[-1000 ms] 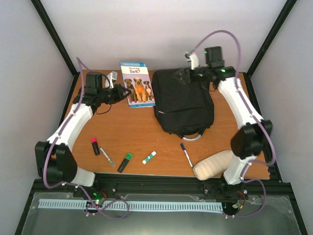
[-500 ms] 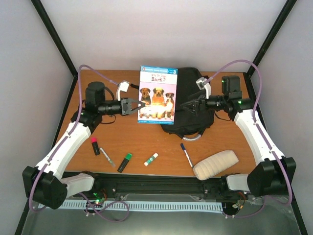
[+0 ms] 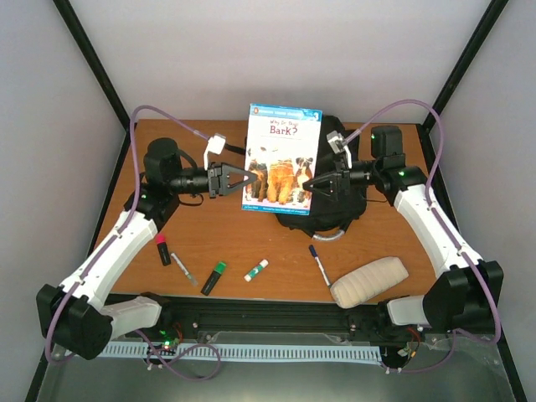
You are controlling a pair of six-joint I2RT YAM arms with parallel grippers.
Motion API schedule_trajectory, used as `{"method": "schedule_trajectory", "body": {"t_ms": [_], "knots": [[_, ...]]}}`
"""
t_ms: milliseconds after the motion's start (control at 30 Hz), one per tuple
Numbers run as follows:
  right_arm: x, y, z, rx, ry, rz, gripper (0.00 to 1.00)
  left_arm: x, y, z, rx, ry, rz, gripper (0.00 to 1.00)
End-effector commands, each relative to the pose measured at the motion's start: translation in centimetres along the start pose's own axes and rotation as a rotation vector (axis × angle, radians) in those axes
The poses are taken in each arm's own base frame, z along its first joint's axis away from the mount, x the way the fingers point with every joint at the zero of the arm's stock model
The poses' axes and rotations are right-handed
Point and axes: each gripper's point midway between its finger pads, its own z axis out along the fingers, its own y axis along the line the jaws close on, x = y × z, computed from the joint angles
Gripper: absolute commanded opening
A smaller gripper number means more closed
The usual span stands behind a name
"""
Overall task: Pack the student bag
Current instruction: Pick up the book from the center of the board.
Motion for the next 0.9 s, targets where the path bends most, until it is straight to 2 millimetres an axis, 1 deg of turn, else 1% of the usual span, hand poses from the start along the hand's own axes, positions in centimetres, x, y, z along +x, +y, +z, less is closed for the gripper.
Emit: {"method": "schedule_trajectory", "body": {"t_ms": [0,100,133,200,267,333,433,533,633,733,867], "knots": [[-1.5,3.2,0.3,-0.090,-0.005,-0.089,1.00,-1.8,-2.6,0.5,0.103,-0.022,0.080,0.01],[-1.8,2.9,0.5,-0.107,0.003,-0.058,1.00,-1.9,-3.5,1.3,0.132,0.001,0.095,0.01],[-1.8,3.4,1.0,-0.137,0.015,-0.055,1.00,-1.7,-3.9,1.7,0.146,0.014,0.102,0.01],[-2.1,4.1,1.2,-0.184,0.023,-0.055,1.00,-1.6,-4.0,2.5,0.154,0.035,0.106,0.01],[-2.4,5.3,1.1,-0.237,0.025,-0.070,1.00,-1.7,-3.5,3.1,0.146,0.047,0.096,0.01],[-2.7,6.6,0.7,-0.281,0.019,-0.076,1.00,-1.9,-2.5,3.6,0.120,0.043,0.078,0.01],[-2.6,7.5,0.4,-0.302,0.017,-0.061,0.99,-2.2,-0.7,4.1,0.057,0.031,0.061,0.01],[-2.2,7.5,0.4,-0.276,0.027,-0.025,0.98,-2.7,0.5,4.3,0.012,0.007,0.053,0.01],[-1.8,6.5,0.4,-0.195,0.027,0.031,0.97,-3.1,0.9,4.2,-0.029,-0.023,0.068,0.01],[-1.8,6.8,0.0,-0.152,0.009,0.029,0.97,-3.4,1.6,3.9,-0.092,-0.041,0.088,0.01],[-2.0,7.5,-0.5,-0.118,-0.007,0.023,0.96,-3.3,2.4,3.7,-0.134,-0.042,0.092,0.01]]}}
